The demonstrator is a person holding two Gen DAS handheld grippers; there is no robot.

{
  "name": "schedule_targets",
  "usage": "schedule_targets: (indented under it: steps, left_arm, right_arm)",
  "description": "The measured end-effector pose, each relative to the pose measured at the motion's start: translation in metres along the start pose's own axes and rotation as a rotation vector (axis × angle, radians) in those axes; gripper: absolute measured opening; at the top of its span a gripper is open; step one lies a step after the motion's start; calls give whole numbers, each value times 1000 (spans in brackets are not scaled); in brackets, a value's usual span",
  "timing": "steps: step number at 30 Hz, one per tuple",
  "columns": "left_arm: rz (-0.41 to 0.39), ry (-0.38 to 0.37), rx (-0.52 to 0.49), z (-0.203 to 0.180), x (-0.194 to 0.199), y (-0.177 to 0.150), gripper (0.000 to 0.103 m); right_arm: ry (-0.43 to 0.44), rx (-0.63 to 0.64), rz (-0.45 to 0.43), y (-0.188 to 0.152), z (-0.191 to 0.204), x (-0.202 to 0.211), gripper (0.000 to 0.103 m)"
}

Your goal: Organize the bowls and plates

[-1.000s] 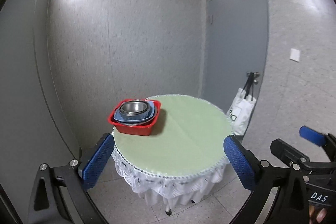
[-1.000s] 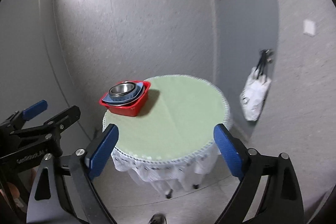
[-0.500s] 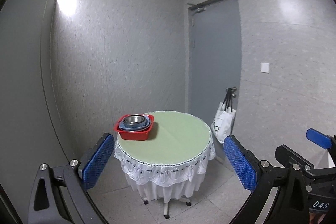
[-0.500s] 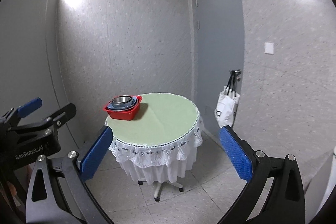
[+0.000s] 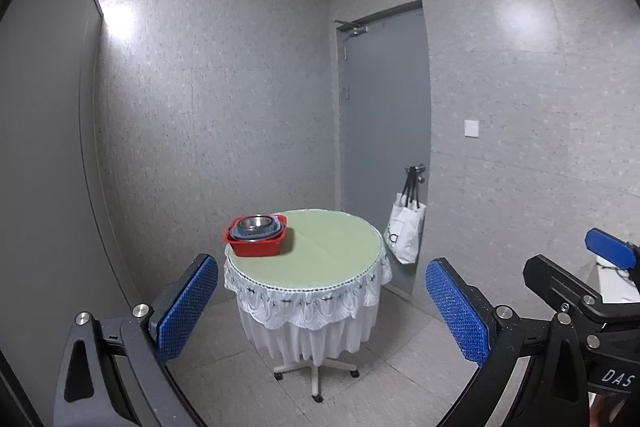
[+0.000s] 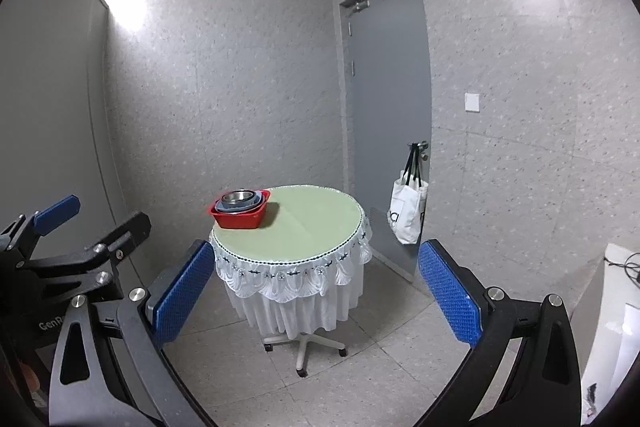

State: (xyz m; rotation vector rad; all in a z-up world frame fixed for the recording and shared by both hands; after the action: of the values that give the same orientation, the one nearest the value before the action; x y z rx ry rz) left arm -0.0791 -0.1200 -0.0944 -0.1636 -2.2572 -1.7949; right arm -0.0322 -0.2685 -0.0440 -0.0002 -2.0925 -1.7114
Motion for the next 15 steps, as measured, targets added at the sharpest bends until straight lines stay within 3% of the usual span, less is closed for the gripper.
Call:
schedule_targets:
  steps: [9, 15]
  left_arm:
    - [-13, -5, 10, -7, 37, 3, 103]
    - [-11, -1, 7, -16, 29, 10, 103]
  right_arm:
    - [-5, 31, -22, 0, -9, 29, 103]
    - [-11, 38, -19, -6, -19, 36, 103]
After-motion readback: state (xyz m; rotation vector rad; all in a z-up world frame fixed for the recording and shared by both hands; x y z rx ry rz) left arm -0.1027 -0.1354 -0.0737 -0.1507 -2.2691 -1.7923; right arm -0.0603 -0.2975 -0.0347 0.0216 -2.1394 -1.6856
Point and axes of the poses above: each gripper's, at about its wrist camera, not at the fingertips, and x roughly against the way its jaws point, z to its left, y to its top, the point moved 3 cm from there along -x, roughly the way its jaws point, and after that the axes turned 13 degrees about x, right-handed, at the moved point
